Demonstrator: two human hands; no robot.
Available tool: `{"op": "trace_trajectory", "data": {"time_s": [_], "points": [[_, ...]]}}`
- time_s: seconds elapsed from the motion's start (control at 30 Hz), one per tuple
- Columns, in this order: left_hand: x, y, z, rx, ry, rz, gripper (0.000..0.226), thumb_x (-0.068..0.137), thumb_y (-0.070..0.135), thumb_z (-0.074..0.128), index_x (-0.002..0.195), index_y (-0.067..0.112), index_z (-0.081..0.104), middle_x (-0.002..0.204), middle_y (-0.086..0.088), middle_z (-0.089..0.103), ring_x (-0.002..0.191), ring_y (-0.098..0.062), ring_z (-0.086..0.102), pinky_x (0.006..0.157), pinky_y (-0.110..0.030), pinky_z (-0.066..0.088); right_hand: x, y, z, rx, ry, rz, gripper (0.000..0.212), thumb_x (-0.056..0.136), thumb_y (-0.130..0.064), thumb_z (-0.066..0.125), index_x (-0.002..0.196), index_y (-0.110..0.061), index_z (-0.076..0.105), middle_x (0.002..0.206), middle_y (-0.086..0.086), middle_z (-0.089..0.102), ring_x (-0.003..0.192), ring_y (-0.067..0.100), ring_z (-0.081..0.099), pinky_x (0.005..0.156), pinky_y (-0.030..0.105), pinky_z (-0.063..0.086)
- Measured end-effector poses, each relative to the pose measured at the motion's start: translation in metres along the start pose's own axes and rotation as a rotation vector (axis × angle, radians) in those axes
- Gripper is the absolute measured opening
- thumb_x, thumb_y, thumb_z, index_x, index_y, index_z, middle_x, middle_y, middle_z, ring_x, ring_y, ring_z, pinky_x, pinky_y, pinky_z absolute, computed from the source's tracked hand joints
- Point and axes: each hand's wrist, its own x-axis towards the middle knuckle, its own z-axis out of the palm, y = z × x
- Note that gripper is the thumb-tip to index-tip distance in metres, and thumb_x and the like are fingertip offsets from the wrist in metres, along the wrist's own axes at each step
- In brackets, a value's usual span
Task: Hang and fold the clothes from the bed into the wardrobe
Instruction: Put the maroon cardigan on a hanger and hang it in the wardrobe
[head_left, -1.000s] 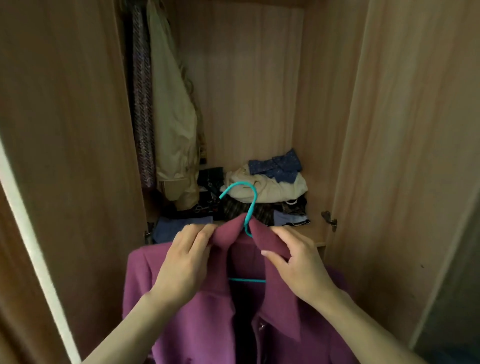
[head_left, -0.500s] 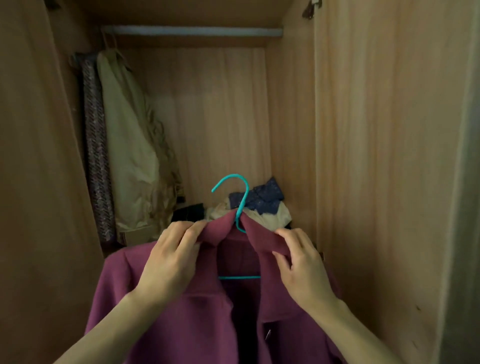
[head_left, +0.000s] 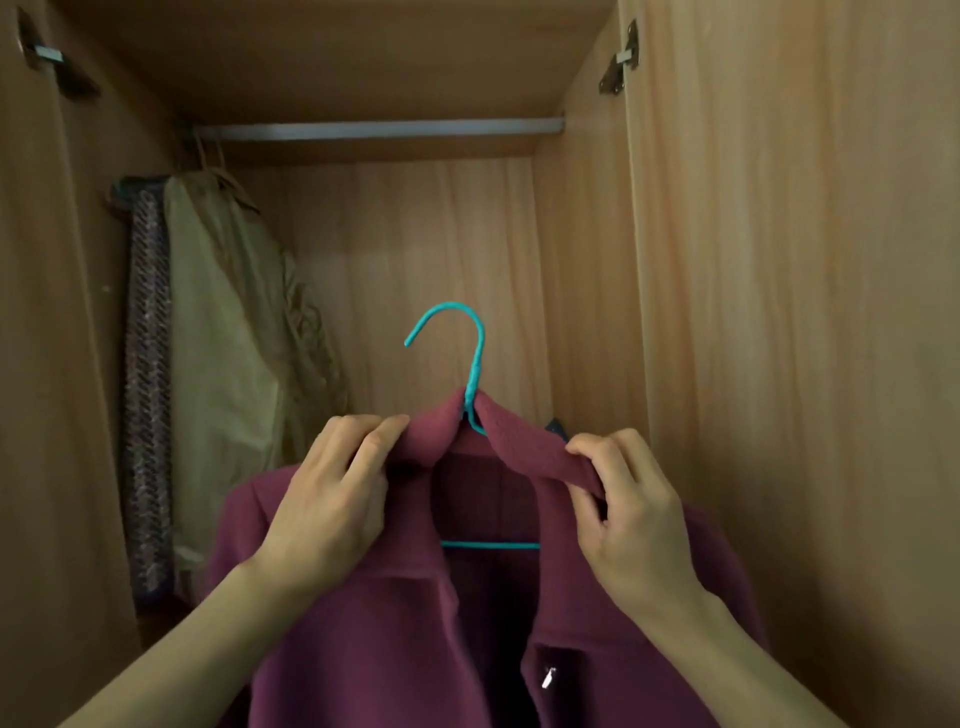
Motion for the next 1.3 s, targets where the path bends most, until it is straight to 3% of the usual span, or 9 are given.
{"op": "trace_trajectory", "data": {"time_s": [0.13,0.27,0.53,0.73,0.97,1.3], "points": [[0.015,-0.024,0.034,0.033,0.078,-0.024,0.051,0.077,-0.011,0.051,0.124,0.009,0.050,0.110,-0.006,0.050,0.089,-0.032,0.057,0.074,-0.048,0.051,0.028,0.018,0.022,-0.057,0.012,-0.063,0.043,0.076,0.010,0.071,0.111,-0.014,0.059,0.097,0.000,0.057,0.085,0.019,0.058,0.071,0.040,0.054],[0.034,-0.054,0.067,0.077,0.138,0.017,0.049,0.075,-0.007,0.054,0.120,0.011,0.049,0.109,-0.005,0.050,0.087,-0.032,0.056,0.069,-0.048,0.049,0.055,0.040,0.049,-0.126,0.020,-0.122,0.050,0.073,0.009,0.071,0.112,-0.018,0.056,0.098,-0.003,0.057,0.088,0.019,0.057,0.072,0.043,0.051],[0.118,-0.139,0.141,0.067,0.253,0.021,0.037,0.081,0.002,0.057,0.118,0.005,0.061,0.113,-0.016,0.054,0.089,-0.032,0.058,0.069,-0.042,0.053,0.144,0.092,0.109,-0.218,0.082,-0.192,0.051,0.072,0.009,0.071,0.112,-0.019,0.055,0.102,-0.003,0.054,0.091,0.022,0.057,0.077,0.045,0.051],[0.180,-0.187,0.191,0.098,0.327,0.089,0.034,0.085,0.004,0.059,0.118,0.004,0.060,0.108,-0.014,0.057,0.089,-0.033,0.057,0.071,-0.044,0.051,0.206,0.131,0.146,-0.330,0.139,-0.224,0.048,0.071,0.003,0.072,0.109,-0.021,0.055,0.101,-0.004,0.055,0.091,0.022,0.056,0.076,0.044,0.050],[0.238,-0.221,0.254,0.097,0.406,0.085,0.029,0.088,0.006,0.059,0.116,0.013,0.053,0.107,-0.008,0.058,0.091,-0.031,0.057,0.071,-0.046,0.049,0.264,0.194,0.197,-0.274,0.277,-0.256,0.046,0.069,0.007,0.068,0.106,-0.018,0.057,0.098,0.003,0.056,0.091,0.029,0.056,0.078,0.051,0.048],[0.310,-0.255,0.327,0.066,0.554,-0.055,0.033,0.079,-0.002,0.060,0.109,0.010,0.055,0.102,-0.011,0.058,0.088,-0.035,0.057,0.070,-0.048,0.049,0.349,0.241,0.236,-0.376,0.372,-0.359,0.045,0.067,0.006,0.065,0.104,-0.019,0.061,0.098,0.002,0.054,0.083,0.022,0.052,0.069,0.040,0.045]]}}
